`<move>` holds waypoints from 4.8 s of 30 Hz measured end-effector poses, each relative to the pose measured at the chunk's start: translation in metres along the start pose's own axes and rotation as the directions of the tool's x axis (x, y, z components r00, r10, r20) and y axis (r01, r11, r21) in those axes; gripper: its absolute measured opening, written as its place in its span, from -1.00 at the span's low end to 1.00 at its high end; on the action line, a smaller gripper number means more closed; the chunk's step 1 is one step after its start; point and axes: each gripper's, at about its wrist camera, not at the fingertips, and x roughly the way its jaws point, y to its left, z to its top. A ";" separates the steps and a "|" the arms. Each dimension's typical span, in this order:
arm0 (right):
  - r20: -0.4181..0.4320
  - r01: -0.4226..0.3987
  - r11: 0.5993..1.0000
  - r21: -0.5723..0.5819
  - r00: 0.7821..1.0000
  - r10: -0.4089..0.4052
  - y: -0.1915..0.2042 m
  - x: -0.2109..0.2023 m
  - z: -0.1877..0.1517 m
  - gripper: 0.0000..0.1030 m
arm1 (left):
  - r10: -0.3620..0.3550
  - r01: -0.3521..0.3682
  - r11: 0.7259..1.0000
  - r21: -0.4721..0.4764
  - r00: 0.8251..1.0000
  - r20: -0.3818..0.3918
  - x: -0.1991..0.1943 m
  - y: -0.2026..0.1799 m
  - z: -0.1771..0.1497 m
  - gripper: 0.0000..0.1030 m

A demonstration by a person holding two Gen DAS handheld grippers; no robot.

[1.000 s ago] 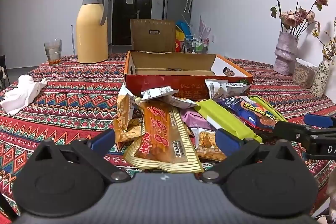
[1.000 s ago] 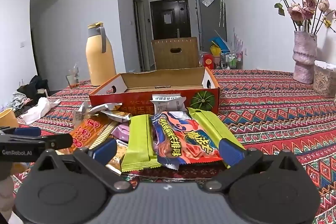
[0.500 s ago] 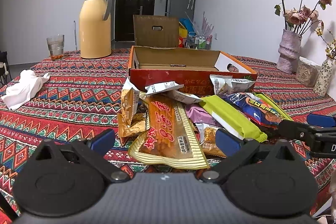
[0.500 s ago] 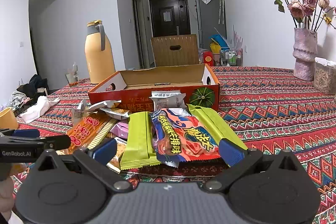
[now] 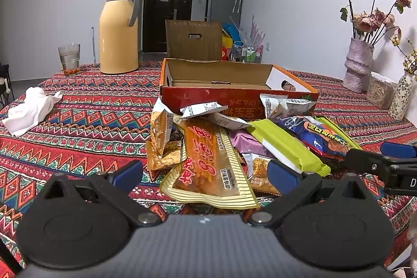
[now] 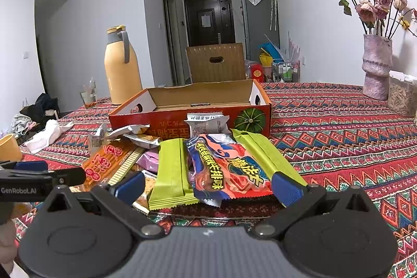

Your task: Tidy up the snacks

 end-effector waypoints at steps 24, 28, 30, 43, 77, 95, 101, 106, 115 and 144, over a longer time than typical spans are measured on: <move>-0.020 -0.014 1.000 0.016 1.000 0.014 0.000 0.004 0.000 1.00 | -0.004 0.004 1.000 -0.004 1.000 0.003 -0.003 0.000 -0.001 1.00; -0.017 -0.021 1.000 0.011 1.000 0.021 0.001 0.003 -0.001 1.00 | -0.004 0.004 1.000 -0.006 1.000 0.002 -0.003 0.000 -0.001 1.00; -0.018 -0.025 1.000 0.011 1.000 0.025 0.001 0.003 0.000 1.00 | -0.003 0.003 1.000 -0.007 1.000 0.002 -0.003 0.000 -0.001 1.00; -0.016 -0.022 1.000 0.003 1.000 0.022 0.002 0.001 0.000 1.00 | -0.001 0.001 1.000 -0.010 1.000 0.001 -0.002 0.001 -0.002 1.00; -0.116 -0.032 0.999 0.004 0.993 0.032 -0.025 0.077 0.034 0.55 | 0.079 -0.082 0.996 0.032 0.993 0.091 0.053 0.009 0.018 1.00; -0.151 -0.051 0.997 0.063 0.987 0.060 -0.031 0.100 0.021 0.15 | 0.021 -0.020 1.000 -0.015 0.999 0.038 0.063 0.020 0.013 1.00; 0.007 0.029 0.998 0.064 1.000 -0.029 -0.030 0.078 0.015 0.16 | 0.024 -0.024 1.000 -0.006 0.999 0.035 0.063 0.018 0.013 1.00; 0.032 0.040 0.992 0.117 0.998 -0.044 -0.038 0.076 0.015 0.16 | 0.036 -0.036 0.999 0.006 0.999 0.037 0.063 0.015 0.012 1.00; 0.041 0.028 0.993 0.115 0.999 -0.033 -0.039 0.075 0.009 0.17 | 0.064 -0.060 0.993 0.098 0.997 -0.045 0.069 -0.011 0.021 1.00; 0.078 0.006 0.995 0.103 0.997 -0.014 -0.036 0.069 0.005 0.19 | 0.098 -0.092 0.994 0.053 0.988 -0.121 0.065 -0.008 0.016 -0.28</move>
